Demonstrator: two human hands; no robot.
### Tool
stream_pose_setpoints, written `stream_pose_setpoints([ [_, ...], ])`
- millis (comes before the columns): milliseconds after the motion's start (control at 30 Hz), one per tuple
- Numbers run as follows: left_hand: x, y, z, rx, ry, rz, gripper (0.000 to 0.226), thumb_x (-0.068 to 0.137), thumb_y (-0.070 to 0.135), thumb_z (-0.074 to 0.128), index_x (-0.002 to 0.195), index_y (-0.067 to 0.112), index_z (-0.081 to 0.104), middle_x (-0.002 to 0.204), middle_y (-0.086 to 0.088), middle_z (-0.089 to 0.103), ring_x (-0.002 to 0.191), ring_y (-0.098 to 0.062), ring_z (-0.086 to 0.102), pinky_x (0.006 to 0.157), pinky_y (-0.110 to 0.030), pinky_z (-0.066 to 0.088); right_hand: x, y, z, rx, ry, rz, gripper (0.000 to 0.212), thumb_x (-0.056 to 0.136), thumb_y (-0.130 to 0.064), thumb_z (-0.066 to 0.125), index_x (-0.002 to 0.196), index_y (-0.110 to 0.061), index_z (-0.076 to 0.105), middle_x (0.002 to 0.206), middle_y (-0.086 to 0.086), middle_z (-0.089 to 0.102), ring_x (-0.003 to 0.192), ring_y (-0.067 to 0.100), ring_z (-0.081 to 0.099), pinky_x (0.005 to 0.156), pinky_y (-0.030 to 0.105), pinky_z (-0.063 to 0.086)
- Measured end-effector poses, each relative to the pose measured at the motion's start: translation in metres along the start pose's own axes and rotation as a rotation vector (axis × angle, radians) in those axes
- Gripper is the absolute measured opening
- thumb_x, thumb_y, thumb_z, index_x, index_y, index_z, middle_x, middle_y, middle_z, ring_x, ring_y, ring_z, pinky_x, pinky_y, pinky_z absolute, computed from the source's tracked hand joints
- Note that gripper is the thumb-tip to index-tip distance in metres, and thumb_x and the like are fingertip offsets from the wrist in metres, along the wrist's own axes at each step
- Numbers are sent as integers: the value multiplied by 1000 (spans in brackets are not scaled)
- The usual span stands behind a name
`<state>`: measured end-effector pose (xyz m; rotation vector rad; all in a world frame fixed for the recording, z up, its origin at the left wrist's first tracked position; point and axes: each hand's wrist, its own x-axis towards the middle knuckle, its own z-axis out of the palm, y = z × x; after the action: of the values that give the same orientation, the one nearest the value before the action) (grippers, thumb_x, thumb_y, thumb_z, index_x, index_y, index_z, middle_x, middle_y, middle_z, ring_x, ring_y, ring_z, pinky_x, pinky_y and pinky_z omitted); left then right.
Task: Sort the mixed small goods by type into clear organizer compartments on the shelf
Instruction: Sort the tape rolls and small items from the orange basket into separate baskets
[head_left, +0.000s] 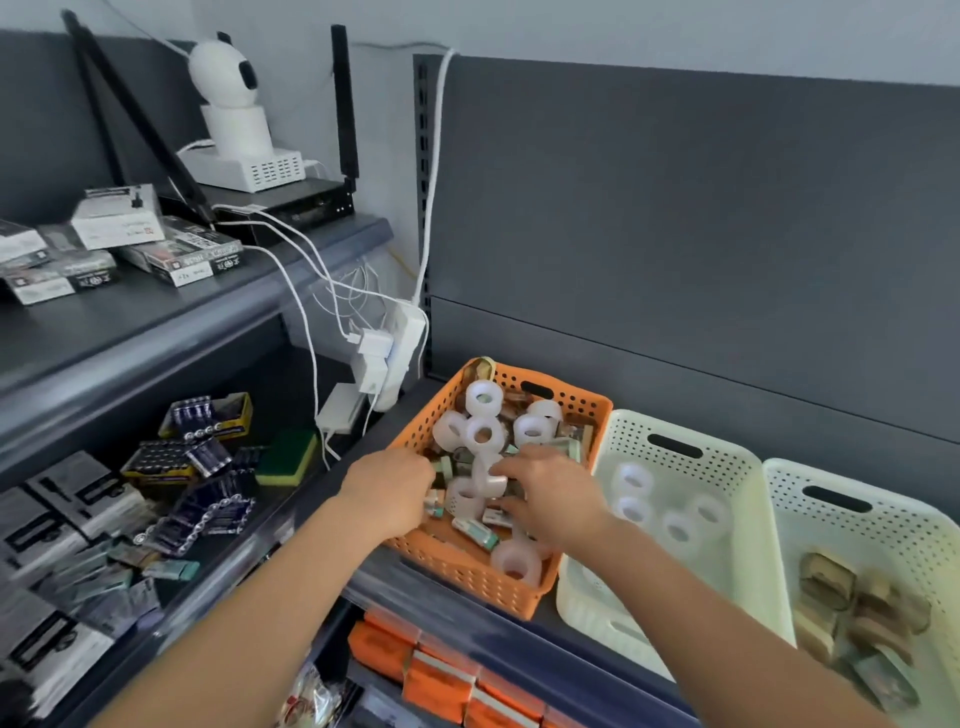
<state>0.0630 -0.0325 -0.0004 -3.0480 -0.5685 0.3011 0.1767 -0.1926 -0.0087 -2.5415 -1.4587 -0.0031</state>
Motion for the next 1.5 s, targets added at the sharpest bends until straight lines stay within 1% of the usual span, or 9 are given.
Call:
stream_pose_setpoints([
  [167, 9, -7, 3, -17, -23, 14, 11, 84, 14, 63, 88, 14, 53, 89, -2, 53, 78, -24, 54, 61, -36, 41, 23, -14, 13, -210, -93, 11, 49, 87, -12, 57, 130, -33, 48, 117, 3, 47, 103, 23, 51, 70, 33, 50],
  [367, 15, -12, 0, -123, 52, 80, 11, 85, 6, 52, 90, 16, 54, 85, -1, 54, 79, -24, 56, 63, -37, 47, 35, -16, 14, -285, -114, 2, 31, 88, -17, 58, 117, -29, 57, 107, 3, 46, 92, 23, 53, 60, 32, 44],
  [500, 22, -5, -17, -273, 263, 119, 23, 87, 13, 57, 107, 22, 49, 83, 3, 58, 77, -21, 58, 62, -39, 50, 23, -10, 5, -22, 107, 64, 22, 92, -38, 52, 110, -29, 63, 99, -3, 56, 85, 20, 60, 64, 33, 51],
  [733, 34, 62, -37, -535, 509, 337, 23, 89, 27, 63, 110, 24, 55, 95, 9, 65, 87, -9, 60, 71, -28, 51, -33, 43, -27, 172, 503, 301, 16, 82, -31, 71, 95, -23, 74, 77, -6, 59, 60, 15, 58, 54, 32, 49],
  [1000, 43, 156, -14, -328, 399, 577, 19, 88, 11, 55, 105, 20, 58, 93, -3, 64, 87, -23, 57, 67, -32, 42, -102, 105, -23, -16, 186, 522, 22, 89, -43, 58, 103, -32, 70, 87, -4, 63, 81, 19, 62, 68, 30, 50],
  [1167, 48, 178, 3, -207, 211, 570, 28, 79, -7, 51, 97, 14, 60, 96, -3, 56, 93, -22, 56, 65, -30, 40, -113, 119, -13, -147, 1, 462, 21, 90, -32, 56, 107, -25, 67, 106, 0, 61, 97, 21, 60, 74, 32, 53],
  [1267, 49, 178, 7, -200, 200, 574, 30, 77, -9, 51, 96, 13, 60, 99, -2, 57, 98, -20, 53, 69, -31, 43, -111, 121, -6, -195, -86, 390, 17, 83, -28, 67, 99, -21, 70, 103, 0, 51, 100, 19, 51, 64, 27, 44],
  [1367, 47, 177, 8, -189, 193, 588, 25, 80, -4, 55, 99, 12, 61, 101, -1, 60, 102, -17, 49, 80, -36, 48, -110, 122, -5, -211, -107, 358, 16, 80, -28, 70, 94, -22, 70, 97, -3, 51, 96, 17, 49, 62, 27, 37],
  [1500, 43, 172, 5, -210, 210, 583, 16, 89, 13, 54, 103, 14, 64, 104, 3, 59, 103, -15, 48, 84, -36, 48, -108, 125, -8, -166, 6, 356, 17, 89, -32, 58, 94, -20, 69, 95, -3, 59, 94, 17, 53, 67, 28, 47],
])
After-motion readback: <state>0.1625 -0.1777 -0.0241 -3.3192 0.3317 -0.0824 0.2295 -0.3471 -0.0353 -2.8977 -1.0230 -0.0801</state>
